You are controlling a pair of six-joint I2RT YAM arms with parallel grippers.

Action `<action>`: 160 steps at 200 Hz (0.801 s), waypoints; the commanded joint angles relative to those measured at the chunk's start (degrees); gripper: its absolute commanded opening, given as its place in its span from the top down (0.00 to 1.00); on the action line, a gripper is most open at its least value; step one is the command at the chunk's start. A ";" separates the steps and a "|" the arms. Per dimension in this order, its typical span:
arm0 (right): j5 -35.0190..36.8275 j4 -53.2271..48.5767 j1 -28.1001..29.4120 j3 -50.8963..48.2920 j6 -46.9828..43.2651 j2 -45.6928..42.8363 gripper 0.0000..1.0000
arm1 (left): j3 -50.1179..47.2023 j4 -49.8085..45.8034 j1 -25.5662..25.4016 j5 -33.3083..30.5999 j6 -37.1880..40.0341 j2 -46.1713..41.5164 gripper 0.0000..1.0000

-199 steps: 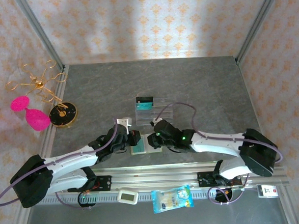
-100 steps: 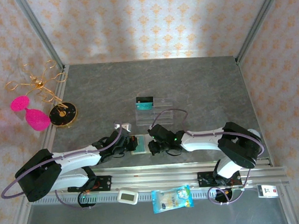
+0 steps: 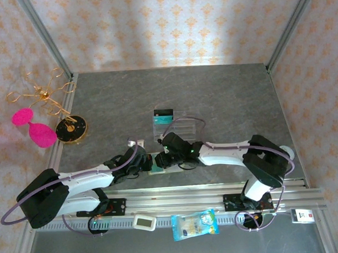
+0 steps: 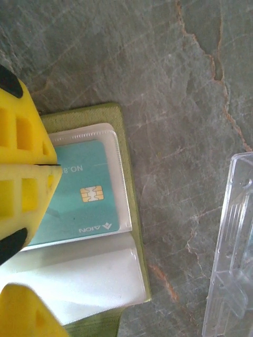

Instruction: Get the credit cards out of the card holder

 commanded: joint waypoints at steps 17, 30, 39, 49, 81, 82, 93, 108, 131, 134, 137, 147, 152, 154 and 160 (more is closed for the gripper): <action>-2.65 2.86 -3.02 0.68 3.56 3.04 0.75 | -1.11 0.52 0.47 -1.33 1.24 2.63 1.00; -1.82 2.36 -3.21 1.11 3.94 3.82 0.75 | -1.38 1.21 0.53 -1.15 1.25 3.04 1.00; -1.86 2.60 -3.23 1.21 4.12 4.19 0.74 | -1.51 1.75 0.49 -0.89 1.31 3.37 1.00; -1.86 2.53 -3.23 1.34 4.49 4.56 0.73 | -1.74 2.24 0.46 -0.60 1.19 3.73 1.00; -2.66 2.97 -3.21 1.48 5.02 5.65 0.73 | -1.91 2.80 0.44 -0.13 1.14 4.23 1.00; -2.70 3.01 -3.21 1.48 5.04 5.65 0.73 | -1.96 2.85 0.45 -0.11 1.14 4.15 1.00; -2.77 3.13 -3.23 1.48 5.17 5.98 0.73 | -2.08 3.05 0.46 0.14 1.14 4.12 1.00; -2.35 2.58 -3.22 1.86 5.42 6.46 0.73 | -2.18 3.32 0.50 0.39 1.14 4.07 1.00; -1.28 1.33 -3.22 2.48 6.31 7.59 0.73 | -2.36 3.44 0.48 0.78 1.05 4.13 1.00; -0.92 0.96 -3.24 2.57 6.35 7.77 0.73 | -2.36 3.51 0.46 0.71 1.01 4.10 1.00; -0.39 0.57 -3.22 2.68 6.47 7.76 0.73 | -2.40 3.43 0.46 0.70 0.97 4.12 1.00; 1.88 -0.96 -3.19 3.09 6.67 8.04 0.73 | -2.53 3.34 0.42 0.61 0.79 3.96 1.00; 3.35 -1.87 -3.01 3.26 6.63 7.94 0.73 | -2.67 3.25 0.42 0.53 0.79 3.86 1.00; 4.04 -2.36 -2.97 3.31 6.58 7.93 0.73 | -2.70 3.25 0.45 0.46 0.79 3.81 1.00; 5.91 -3.41 -2.82 3.41 6.48 7.80 0.73 | -2.86 3.10 0.46 0.24 0.73 3.75 1.00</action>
